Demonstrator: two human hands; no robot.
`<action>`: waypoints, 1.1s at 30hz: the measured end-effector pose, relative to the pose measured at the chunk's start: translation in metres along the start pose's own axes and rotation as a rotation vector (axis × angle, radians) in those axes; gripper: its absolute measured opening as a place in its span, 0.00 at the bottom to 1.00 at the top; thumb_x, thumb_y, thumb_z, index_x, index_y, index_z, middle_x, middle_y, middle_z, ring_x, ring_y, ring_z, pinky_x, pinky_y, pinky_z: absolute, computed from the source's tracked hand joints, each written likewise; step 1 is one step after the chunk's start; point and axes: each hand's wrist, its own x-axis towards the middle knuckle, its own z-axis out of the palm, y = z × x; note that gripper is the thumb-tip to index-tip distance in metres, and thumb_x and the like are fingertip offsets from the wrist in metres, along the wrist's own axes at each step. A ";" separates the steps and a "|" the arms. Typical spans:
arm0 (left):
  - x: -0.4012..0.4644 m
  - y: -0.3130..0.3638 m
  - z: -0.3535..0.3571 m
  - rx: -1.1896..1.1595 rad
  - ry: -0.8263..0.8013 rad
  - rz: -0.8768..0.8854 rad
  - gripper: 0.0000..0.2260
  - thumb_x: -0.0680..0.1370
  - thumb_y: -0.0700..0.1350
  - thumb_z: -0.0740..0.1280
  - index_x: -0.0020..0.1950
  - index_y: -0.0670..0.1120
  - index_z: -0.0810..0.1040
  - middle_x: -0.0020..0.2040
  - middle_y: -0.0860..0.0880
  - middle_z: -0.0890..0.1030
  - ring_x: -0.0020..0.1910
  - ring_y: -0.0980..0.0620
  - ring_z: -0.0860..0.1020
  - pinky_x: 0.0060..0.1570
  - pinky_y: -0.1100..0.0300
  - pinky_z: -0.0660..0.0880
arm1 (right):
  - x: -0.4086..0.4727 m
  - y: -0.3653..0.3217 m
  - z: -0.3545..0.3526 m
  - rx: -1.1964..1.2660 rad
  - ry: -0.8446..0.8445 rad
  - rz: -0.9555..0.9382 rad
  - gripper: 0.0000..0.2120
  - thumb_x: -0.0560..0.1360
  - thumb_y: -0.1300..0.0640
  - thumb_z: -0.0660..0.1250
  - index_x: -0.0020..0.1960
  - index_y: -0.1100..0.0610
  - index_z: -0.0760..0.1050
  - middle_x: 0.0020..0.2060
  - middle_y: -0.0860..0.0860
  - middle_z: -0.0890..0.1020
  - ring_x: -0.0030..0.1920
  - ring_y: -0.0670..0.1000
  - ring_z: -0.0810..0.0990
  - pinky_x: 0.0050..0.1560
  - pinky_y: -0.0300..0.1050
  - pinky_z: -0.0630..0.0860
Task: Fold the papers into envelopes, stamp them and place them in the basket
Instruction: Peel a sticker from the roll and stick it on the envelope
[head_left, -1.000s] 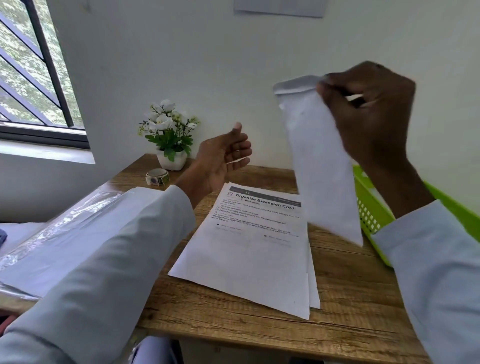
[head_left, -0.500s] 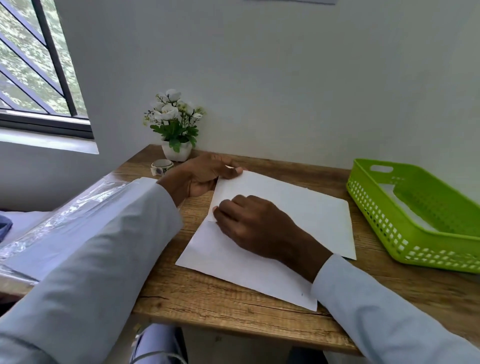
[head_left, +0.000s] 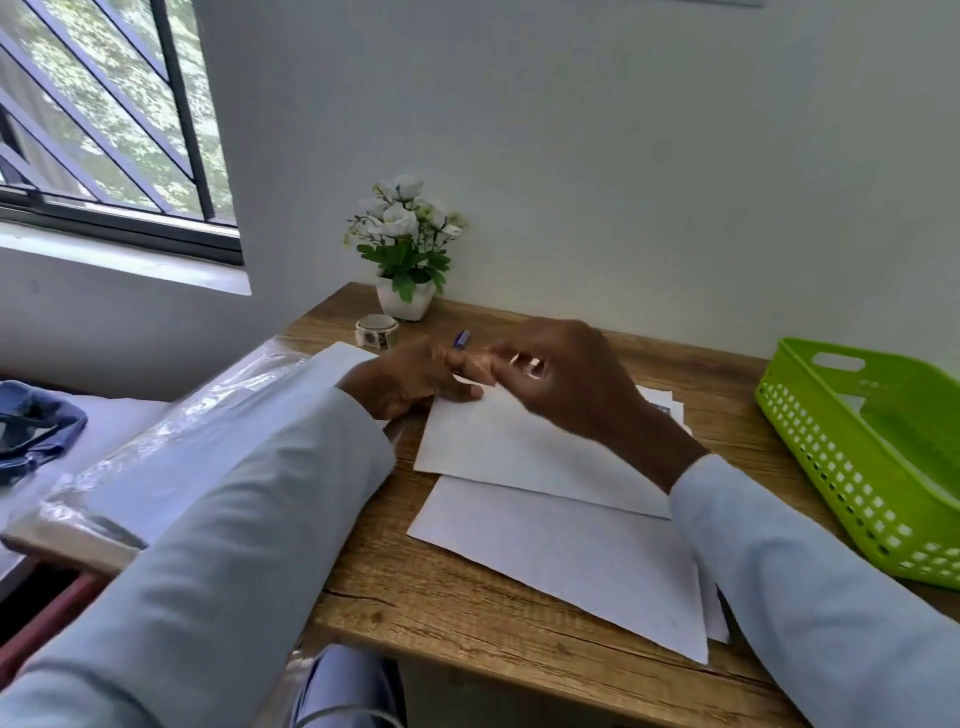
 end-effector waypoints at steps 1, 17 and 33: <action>-0.001 0.000 -0.001 -0.022 -0.009 0.002 0.12 0.73 0.34 0.72 0.57 0.39 0.82 0.57 0.41 0.82 0.59 0.43 0.80 0.62 0.48 0.76 | 0.013 0.000 0.005 0.039 0.035 0.054 0.07 0.74 0.53 0.70 0.47 0.53 0.86 0.39 0.47 0.86 0.37 0.46 0.82 0.39 0.46 0.79; -0.049 -0.017 -0.105 0.194 0.349 -0.099 0.09 0.73 0.31 0.71 0.52 0.36 0.83 0.51 0.36 0.83 0.45 0.45 0.79 0.57 0.43 0.78 | 0.099 0.007 0.108 0.280 -0.101 0.515 0.06 0.69 0.57 0.77 0.45 0.56 0.86 0.41 0.52 0.86 0.43 0.49 0.83 0.50 0.49 0.81; -0.047 -0.043 -0.122 0.027 0.260 -0.142 0.06 0.73 0.33 0.72 0.47 0.41 0.85 0.46 0.42 0.85 0.41 0.46 0.82 0.38 0.59 0.82 | 0.116 0.007 0.161 0.134 -0.125 0.591 0.10 0.67 0.54 0.78 0.38 0.49 0.76 0.40 0.47 0.83 0.46 0.50 0.81 0.48 0.51 0.79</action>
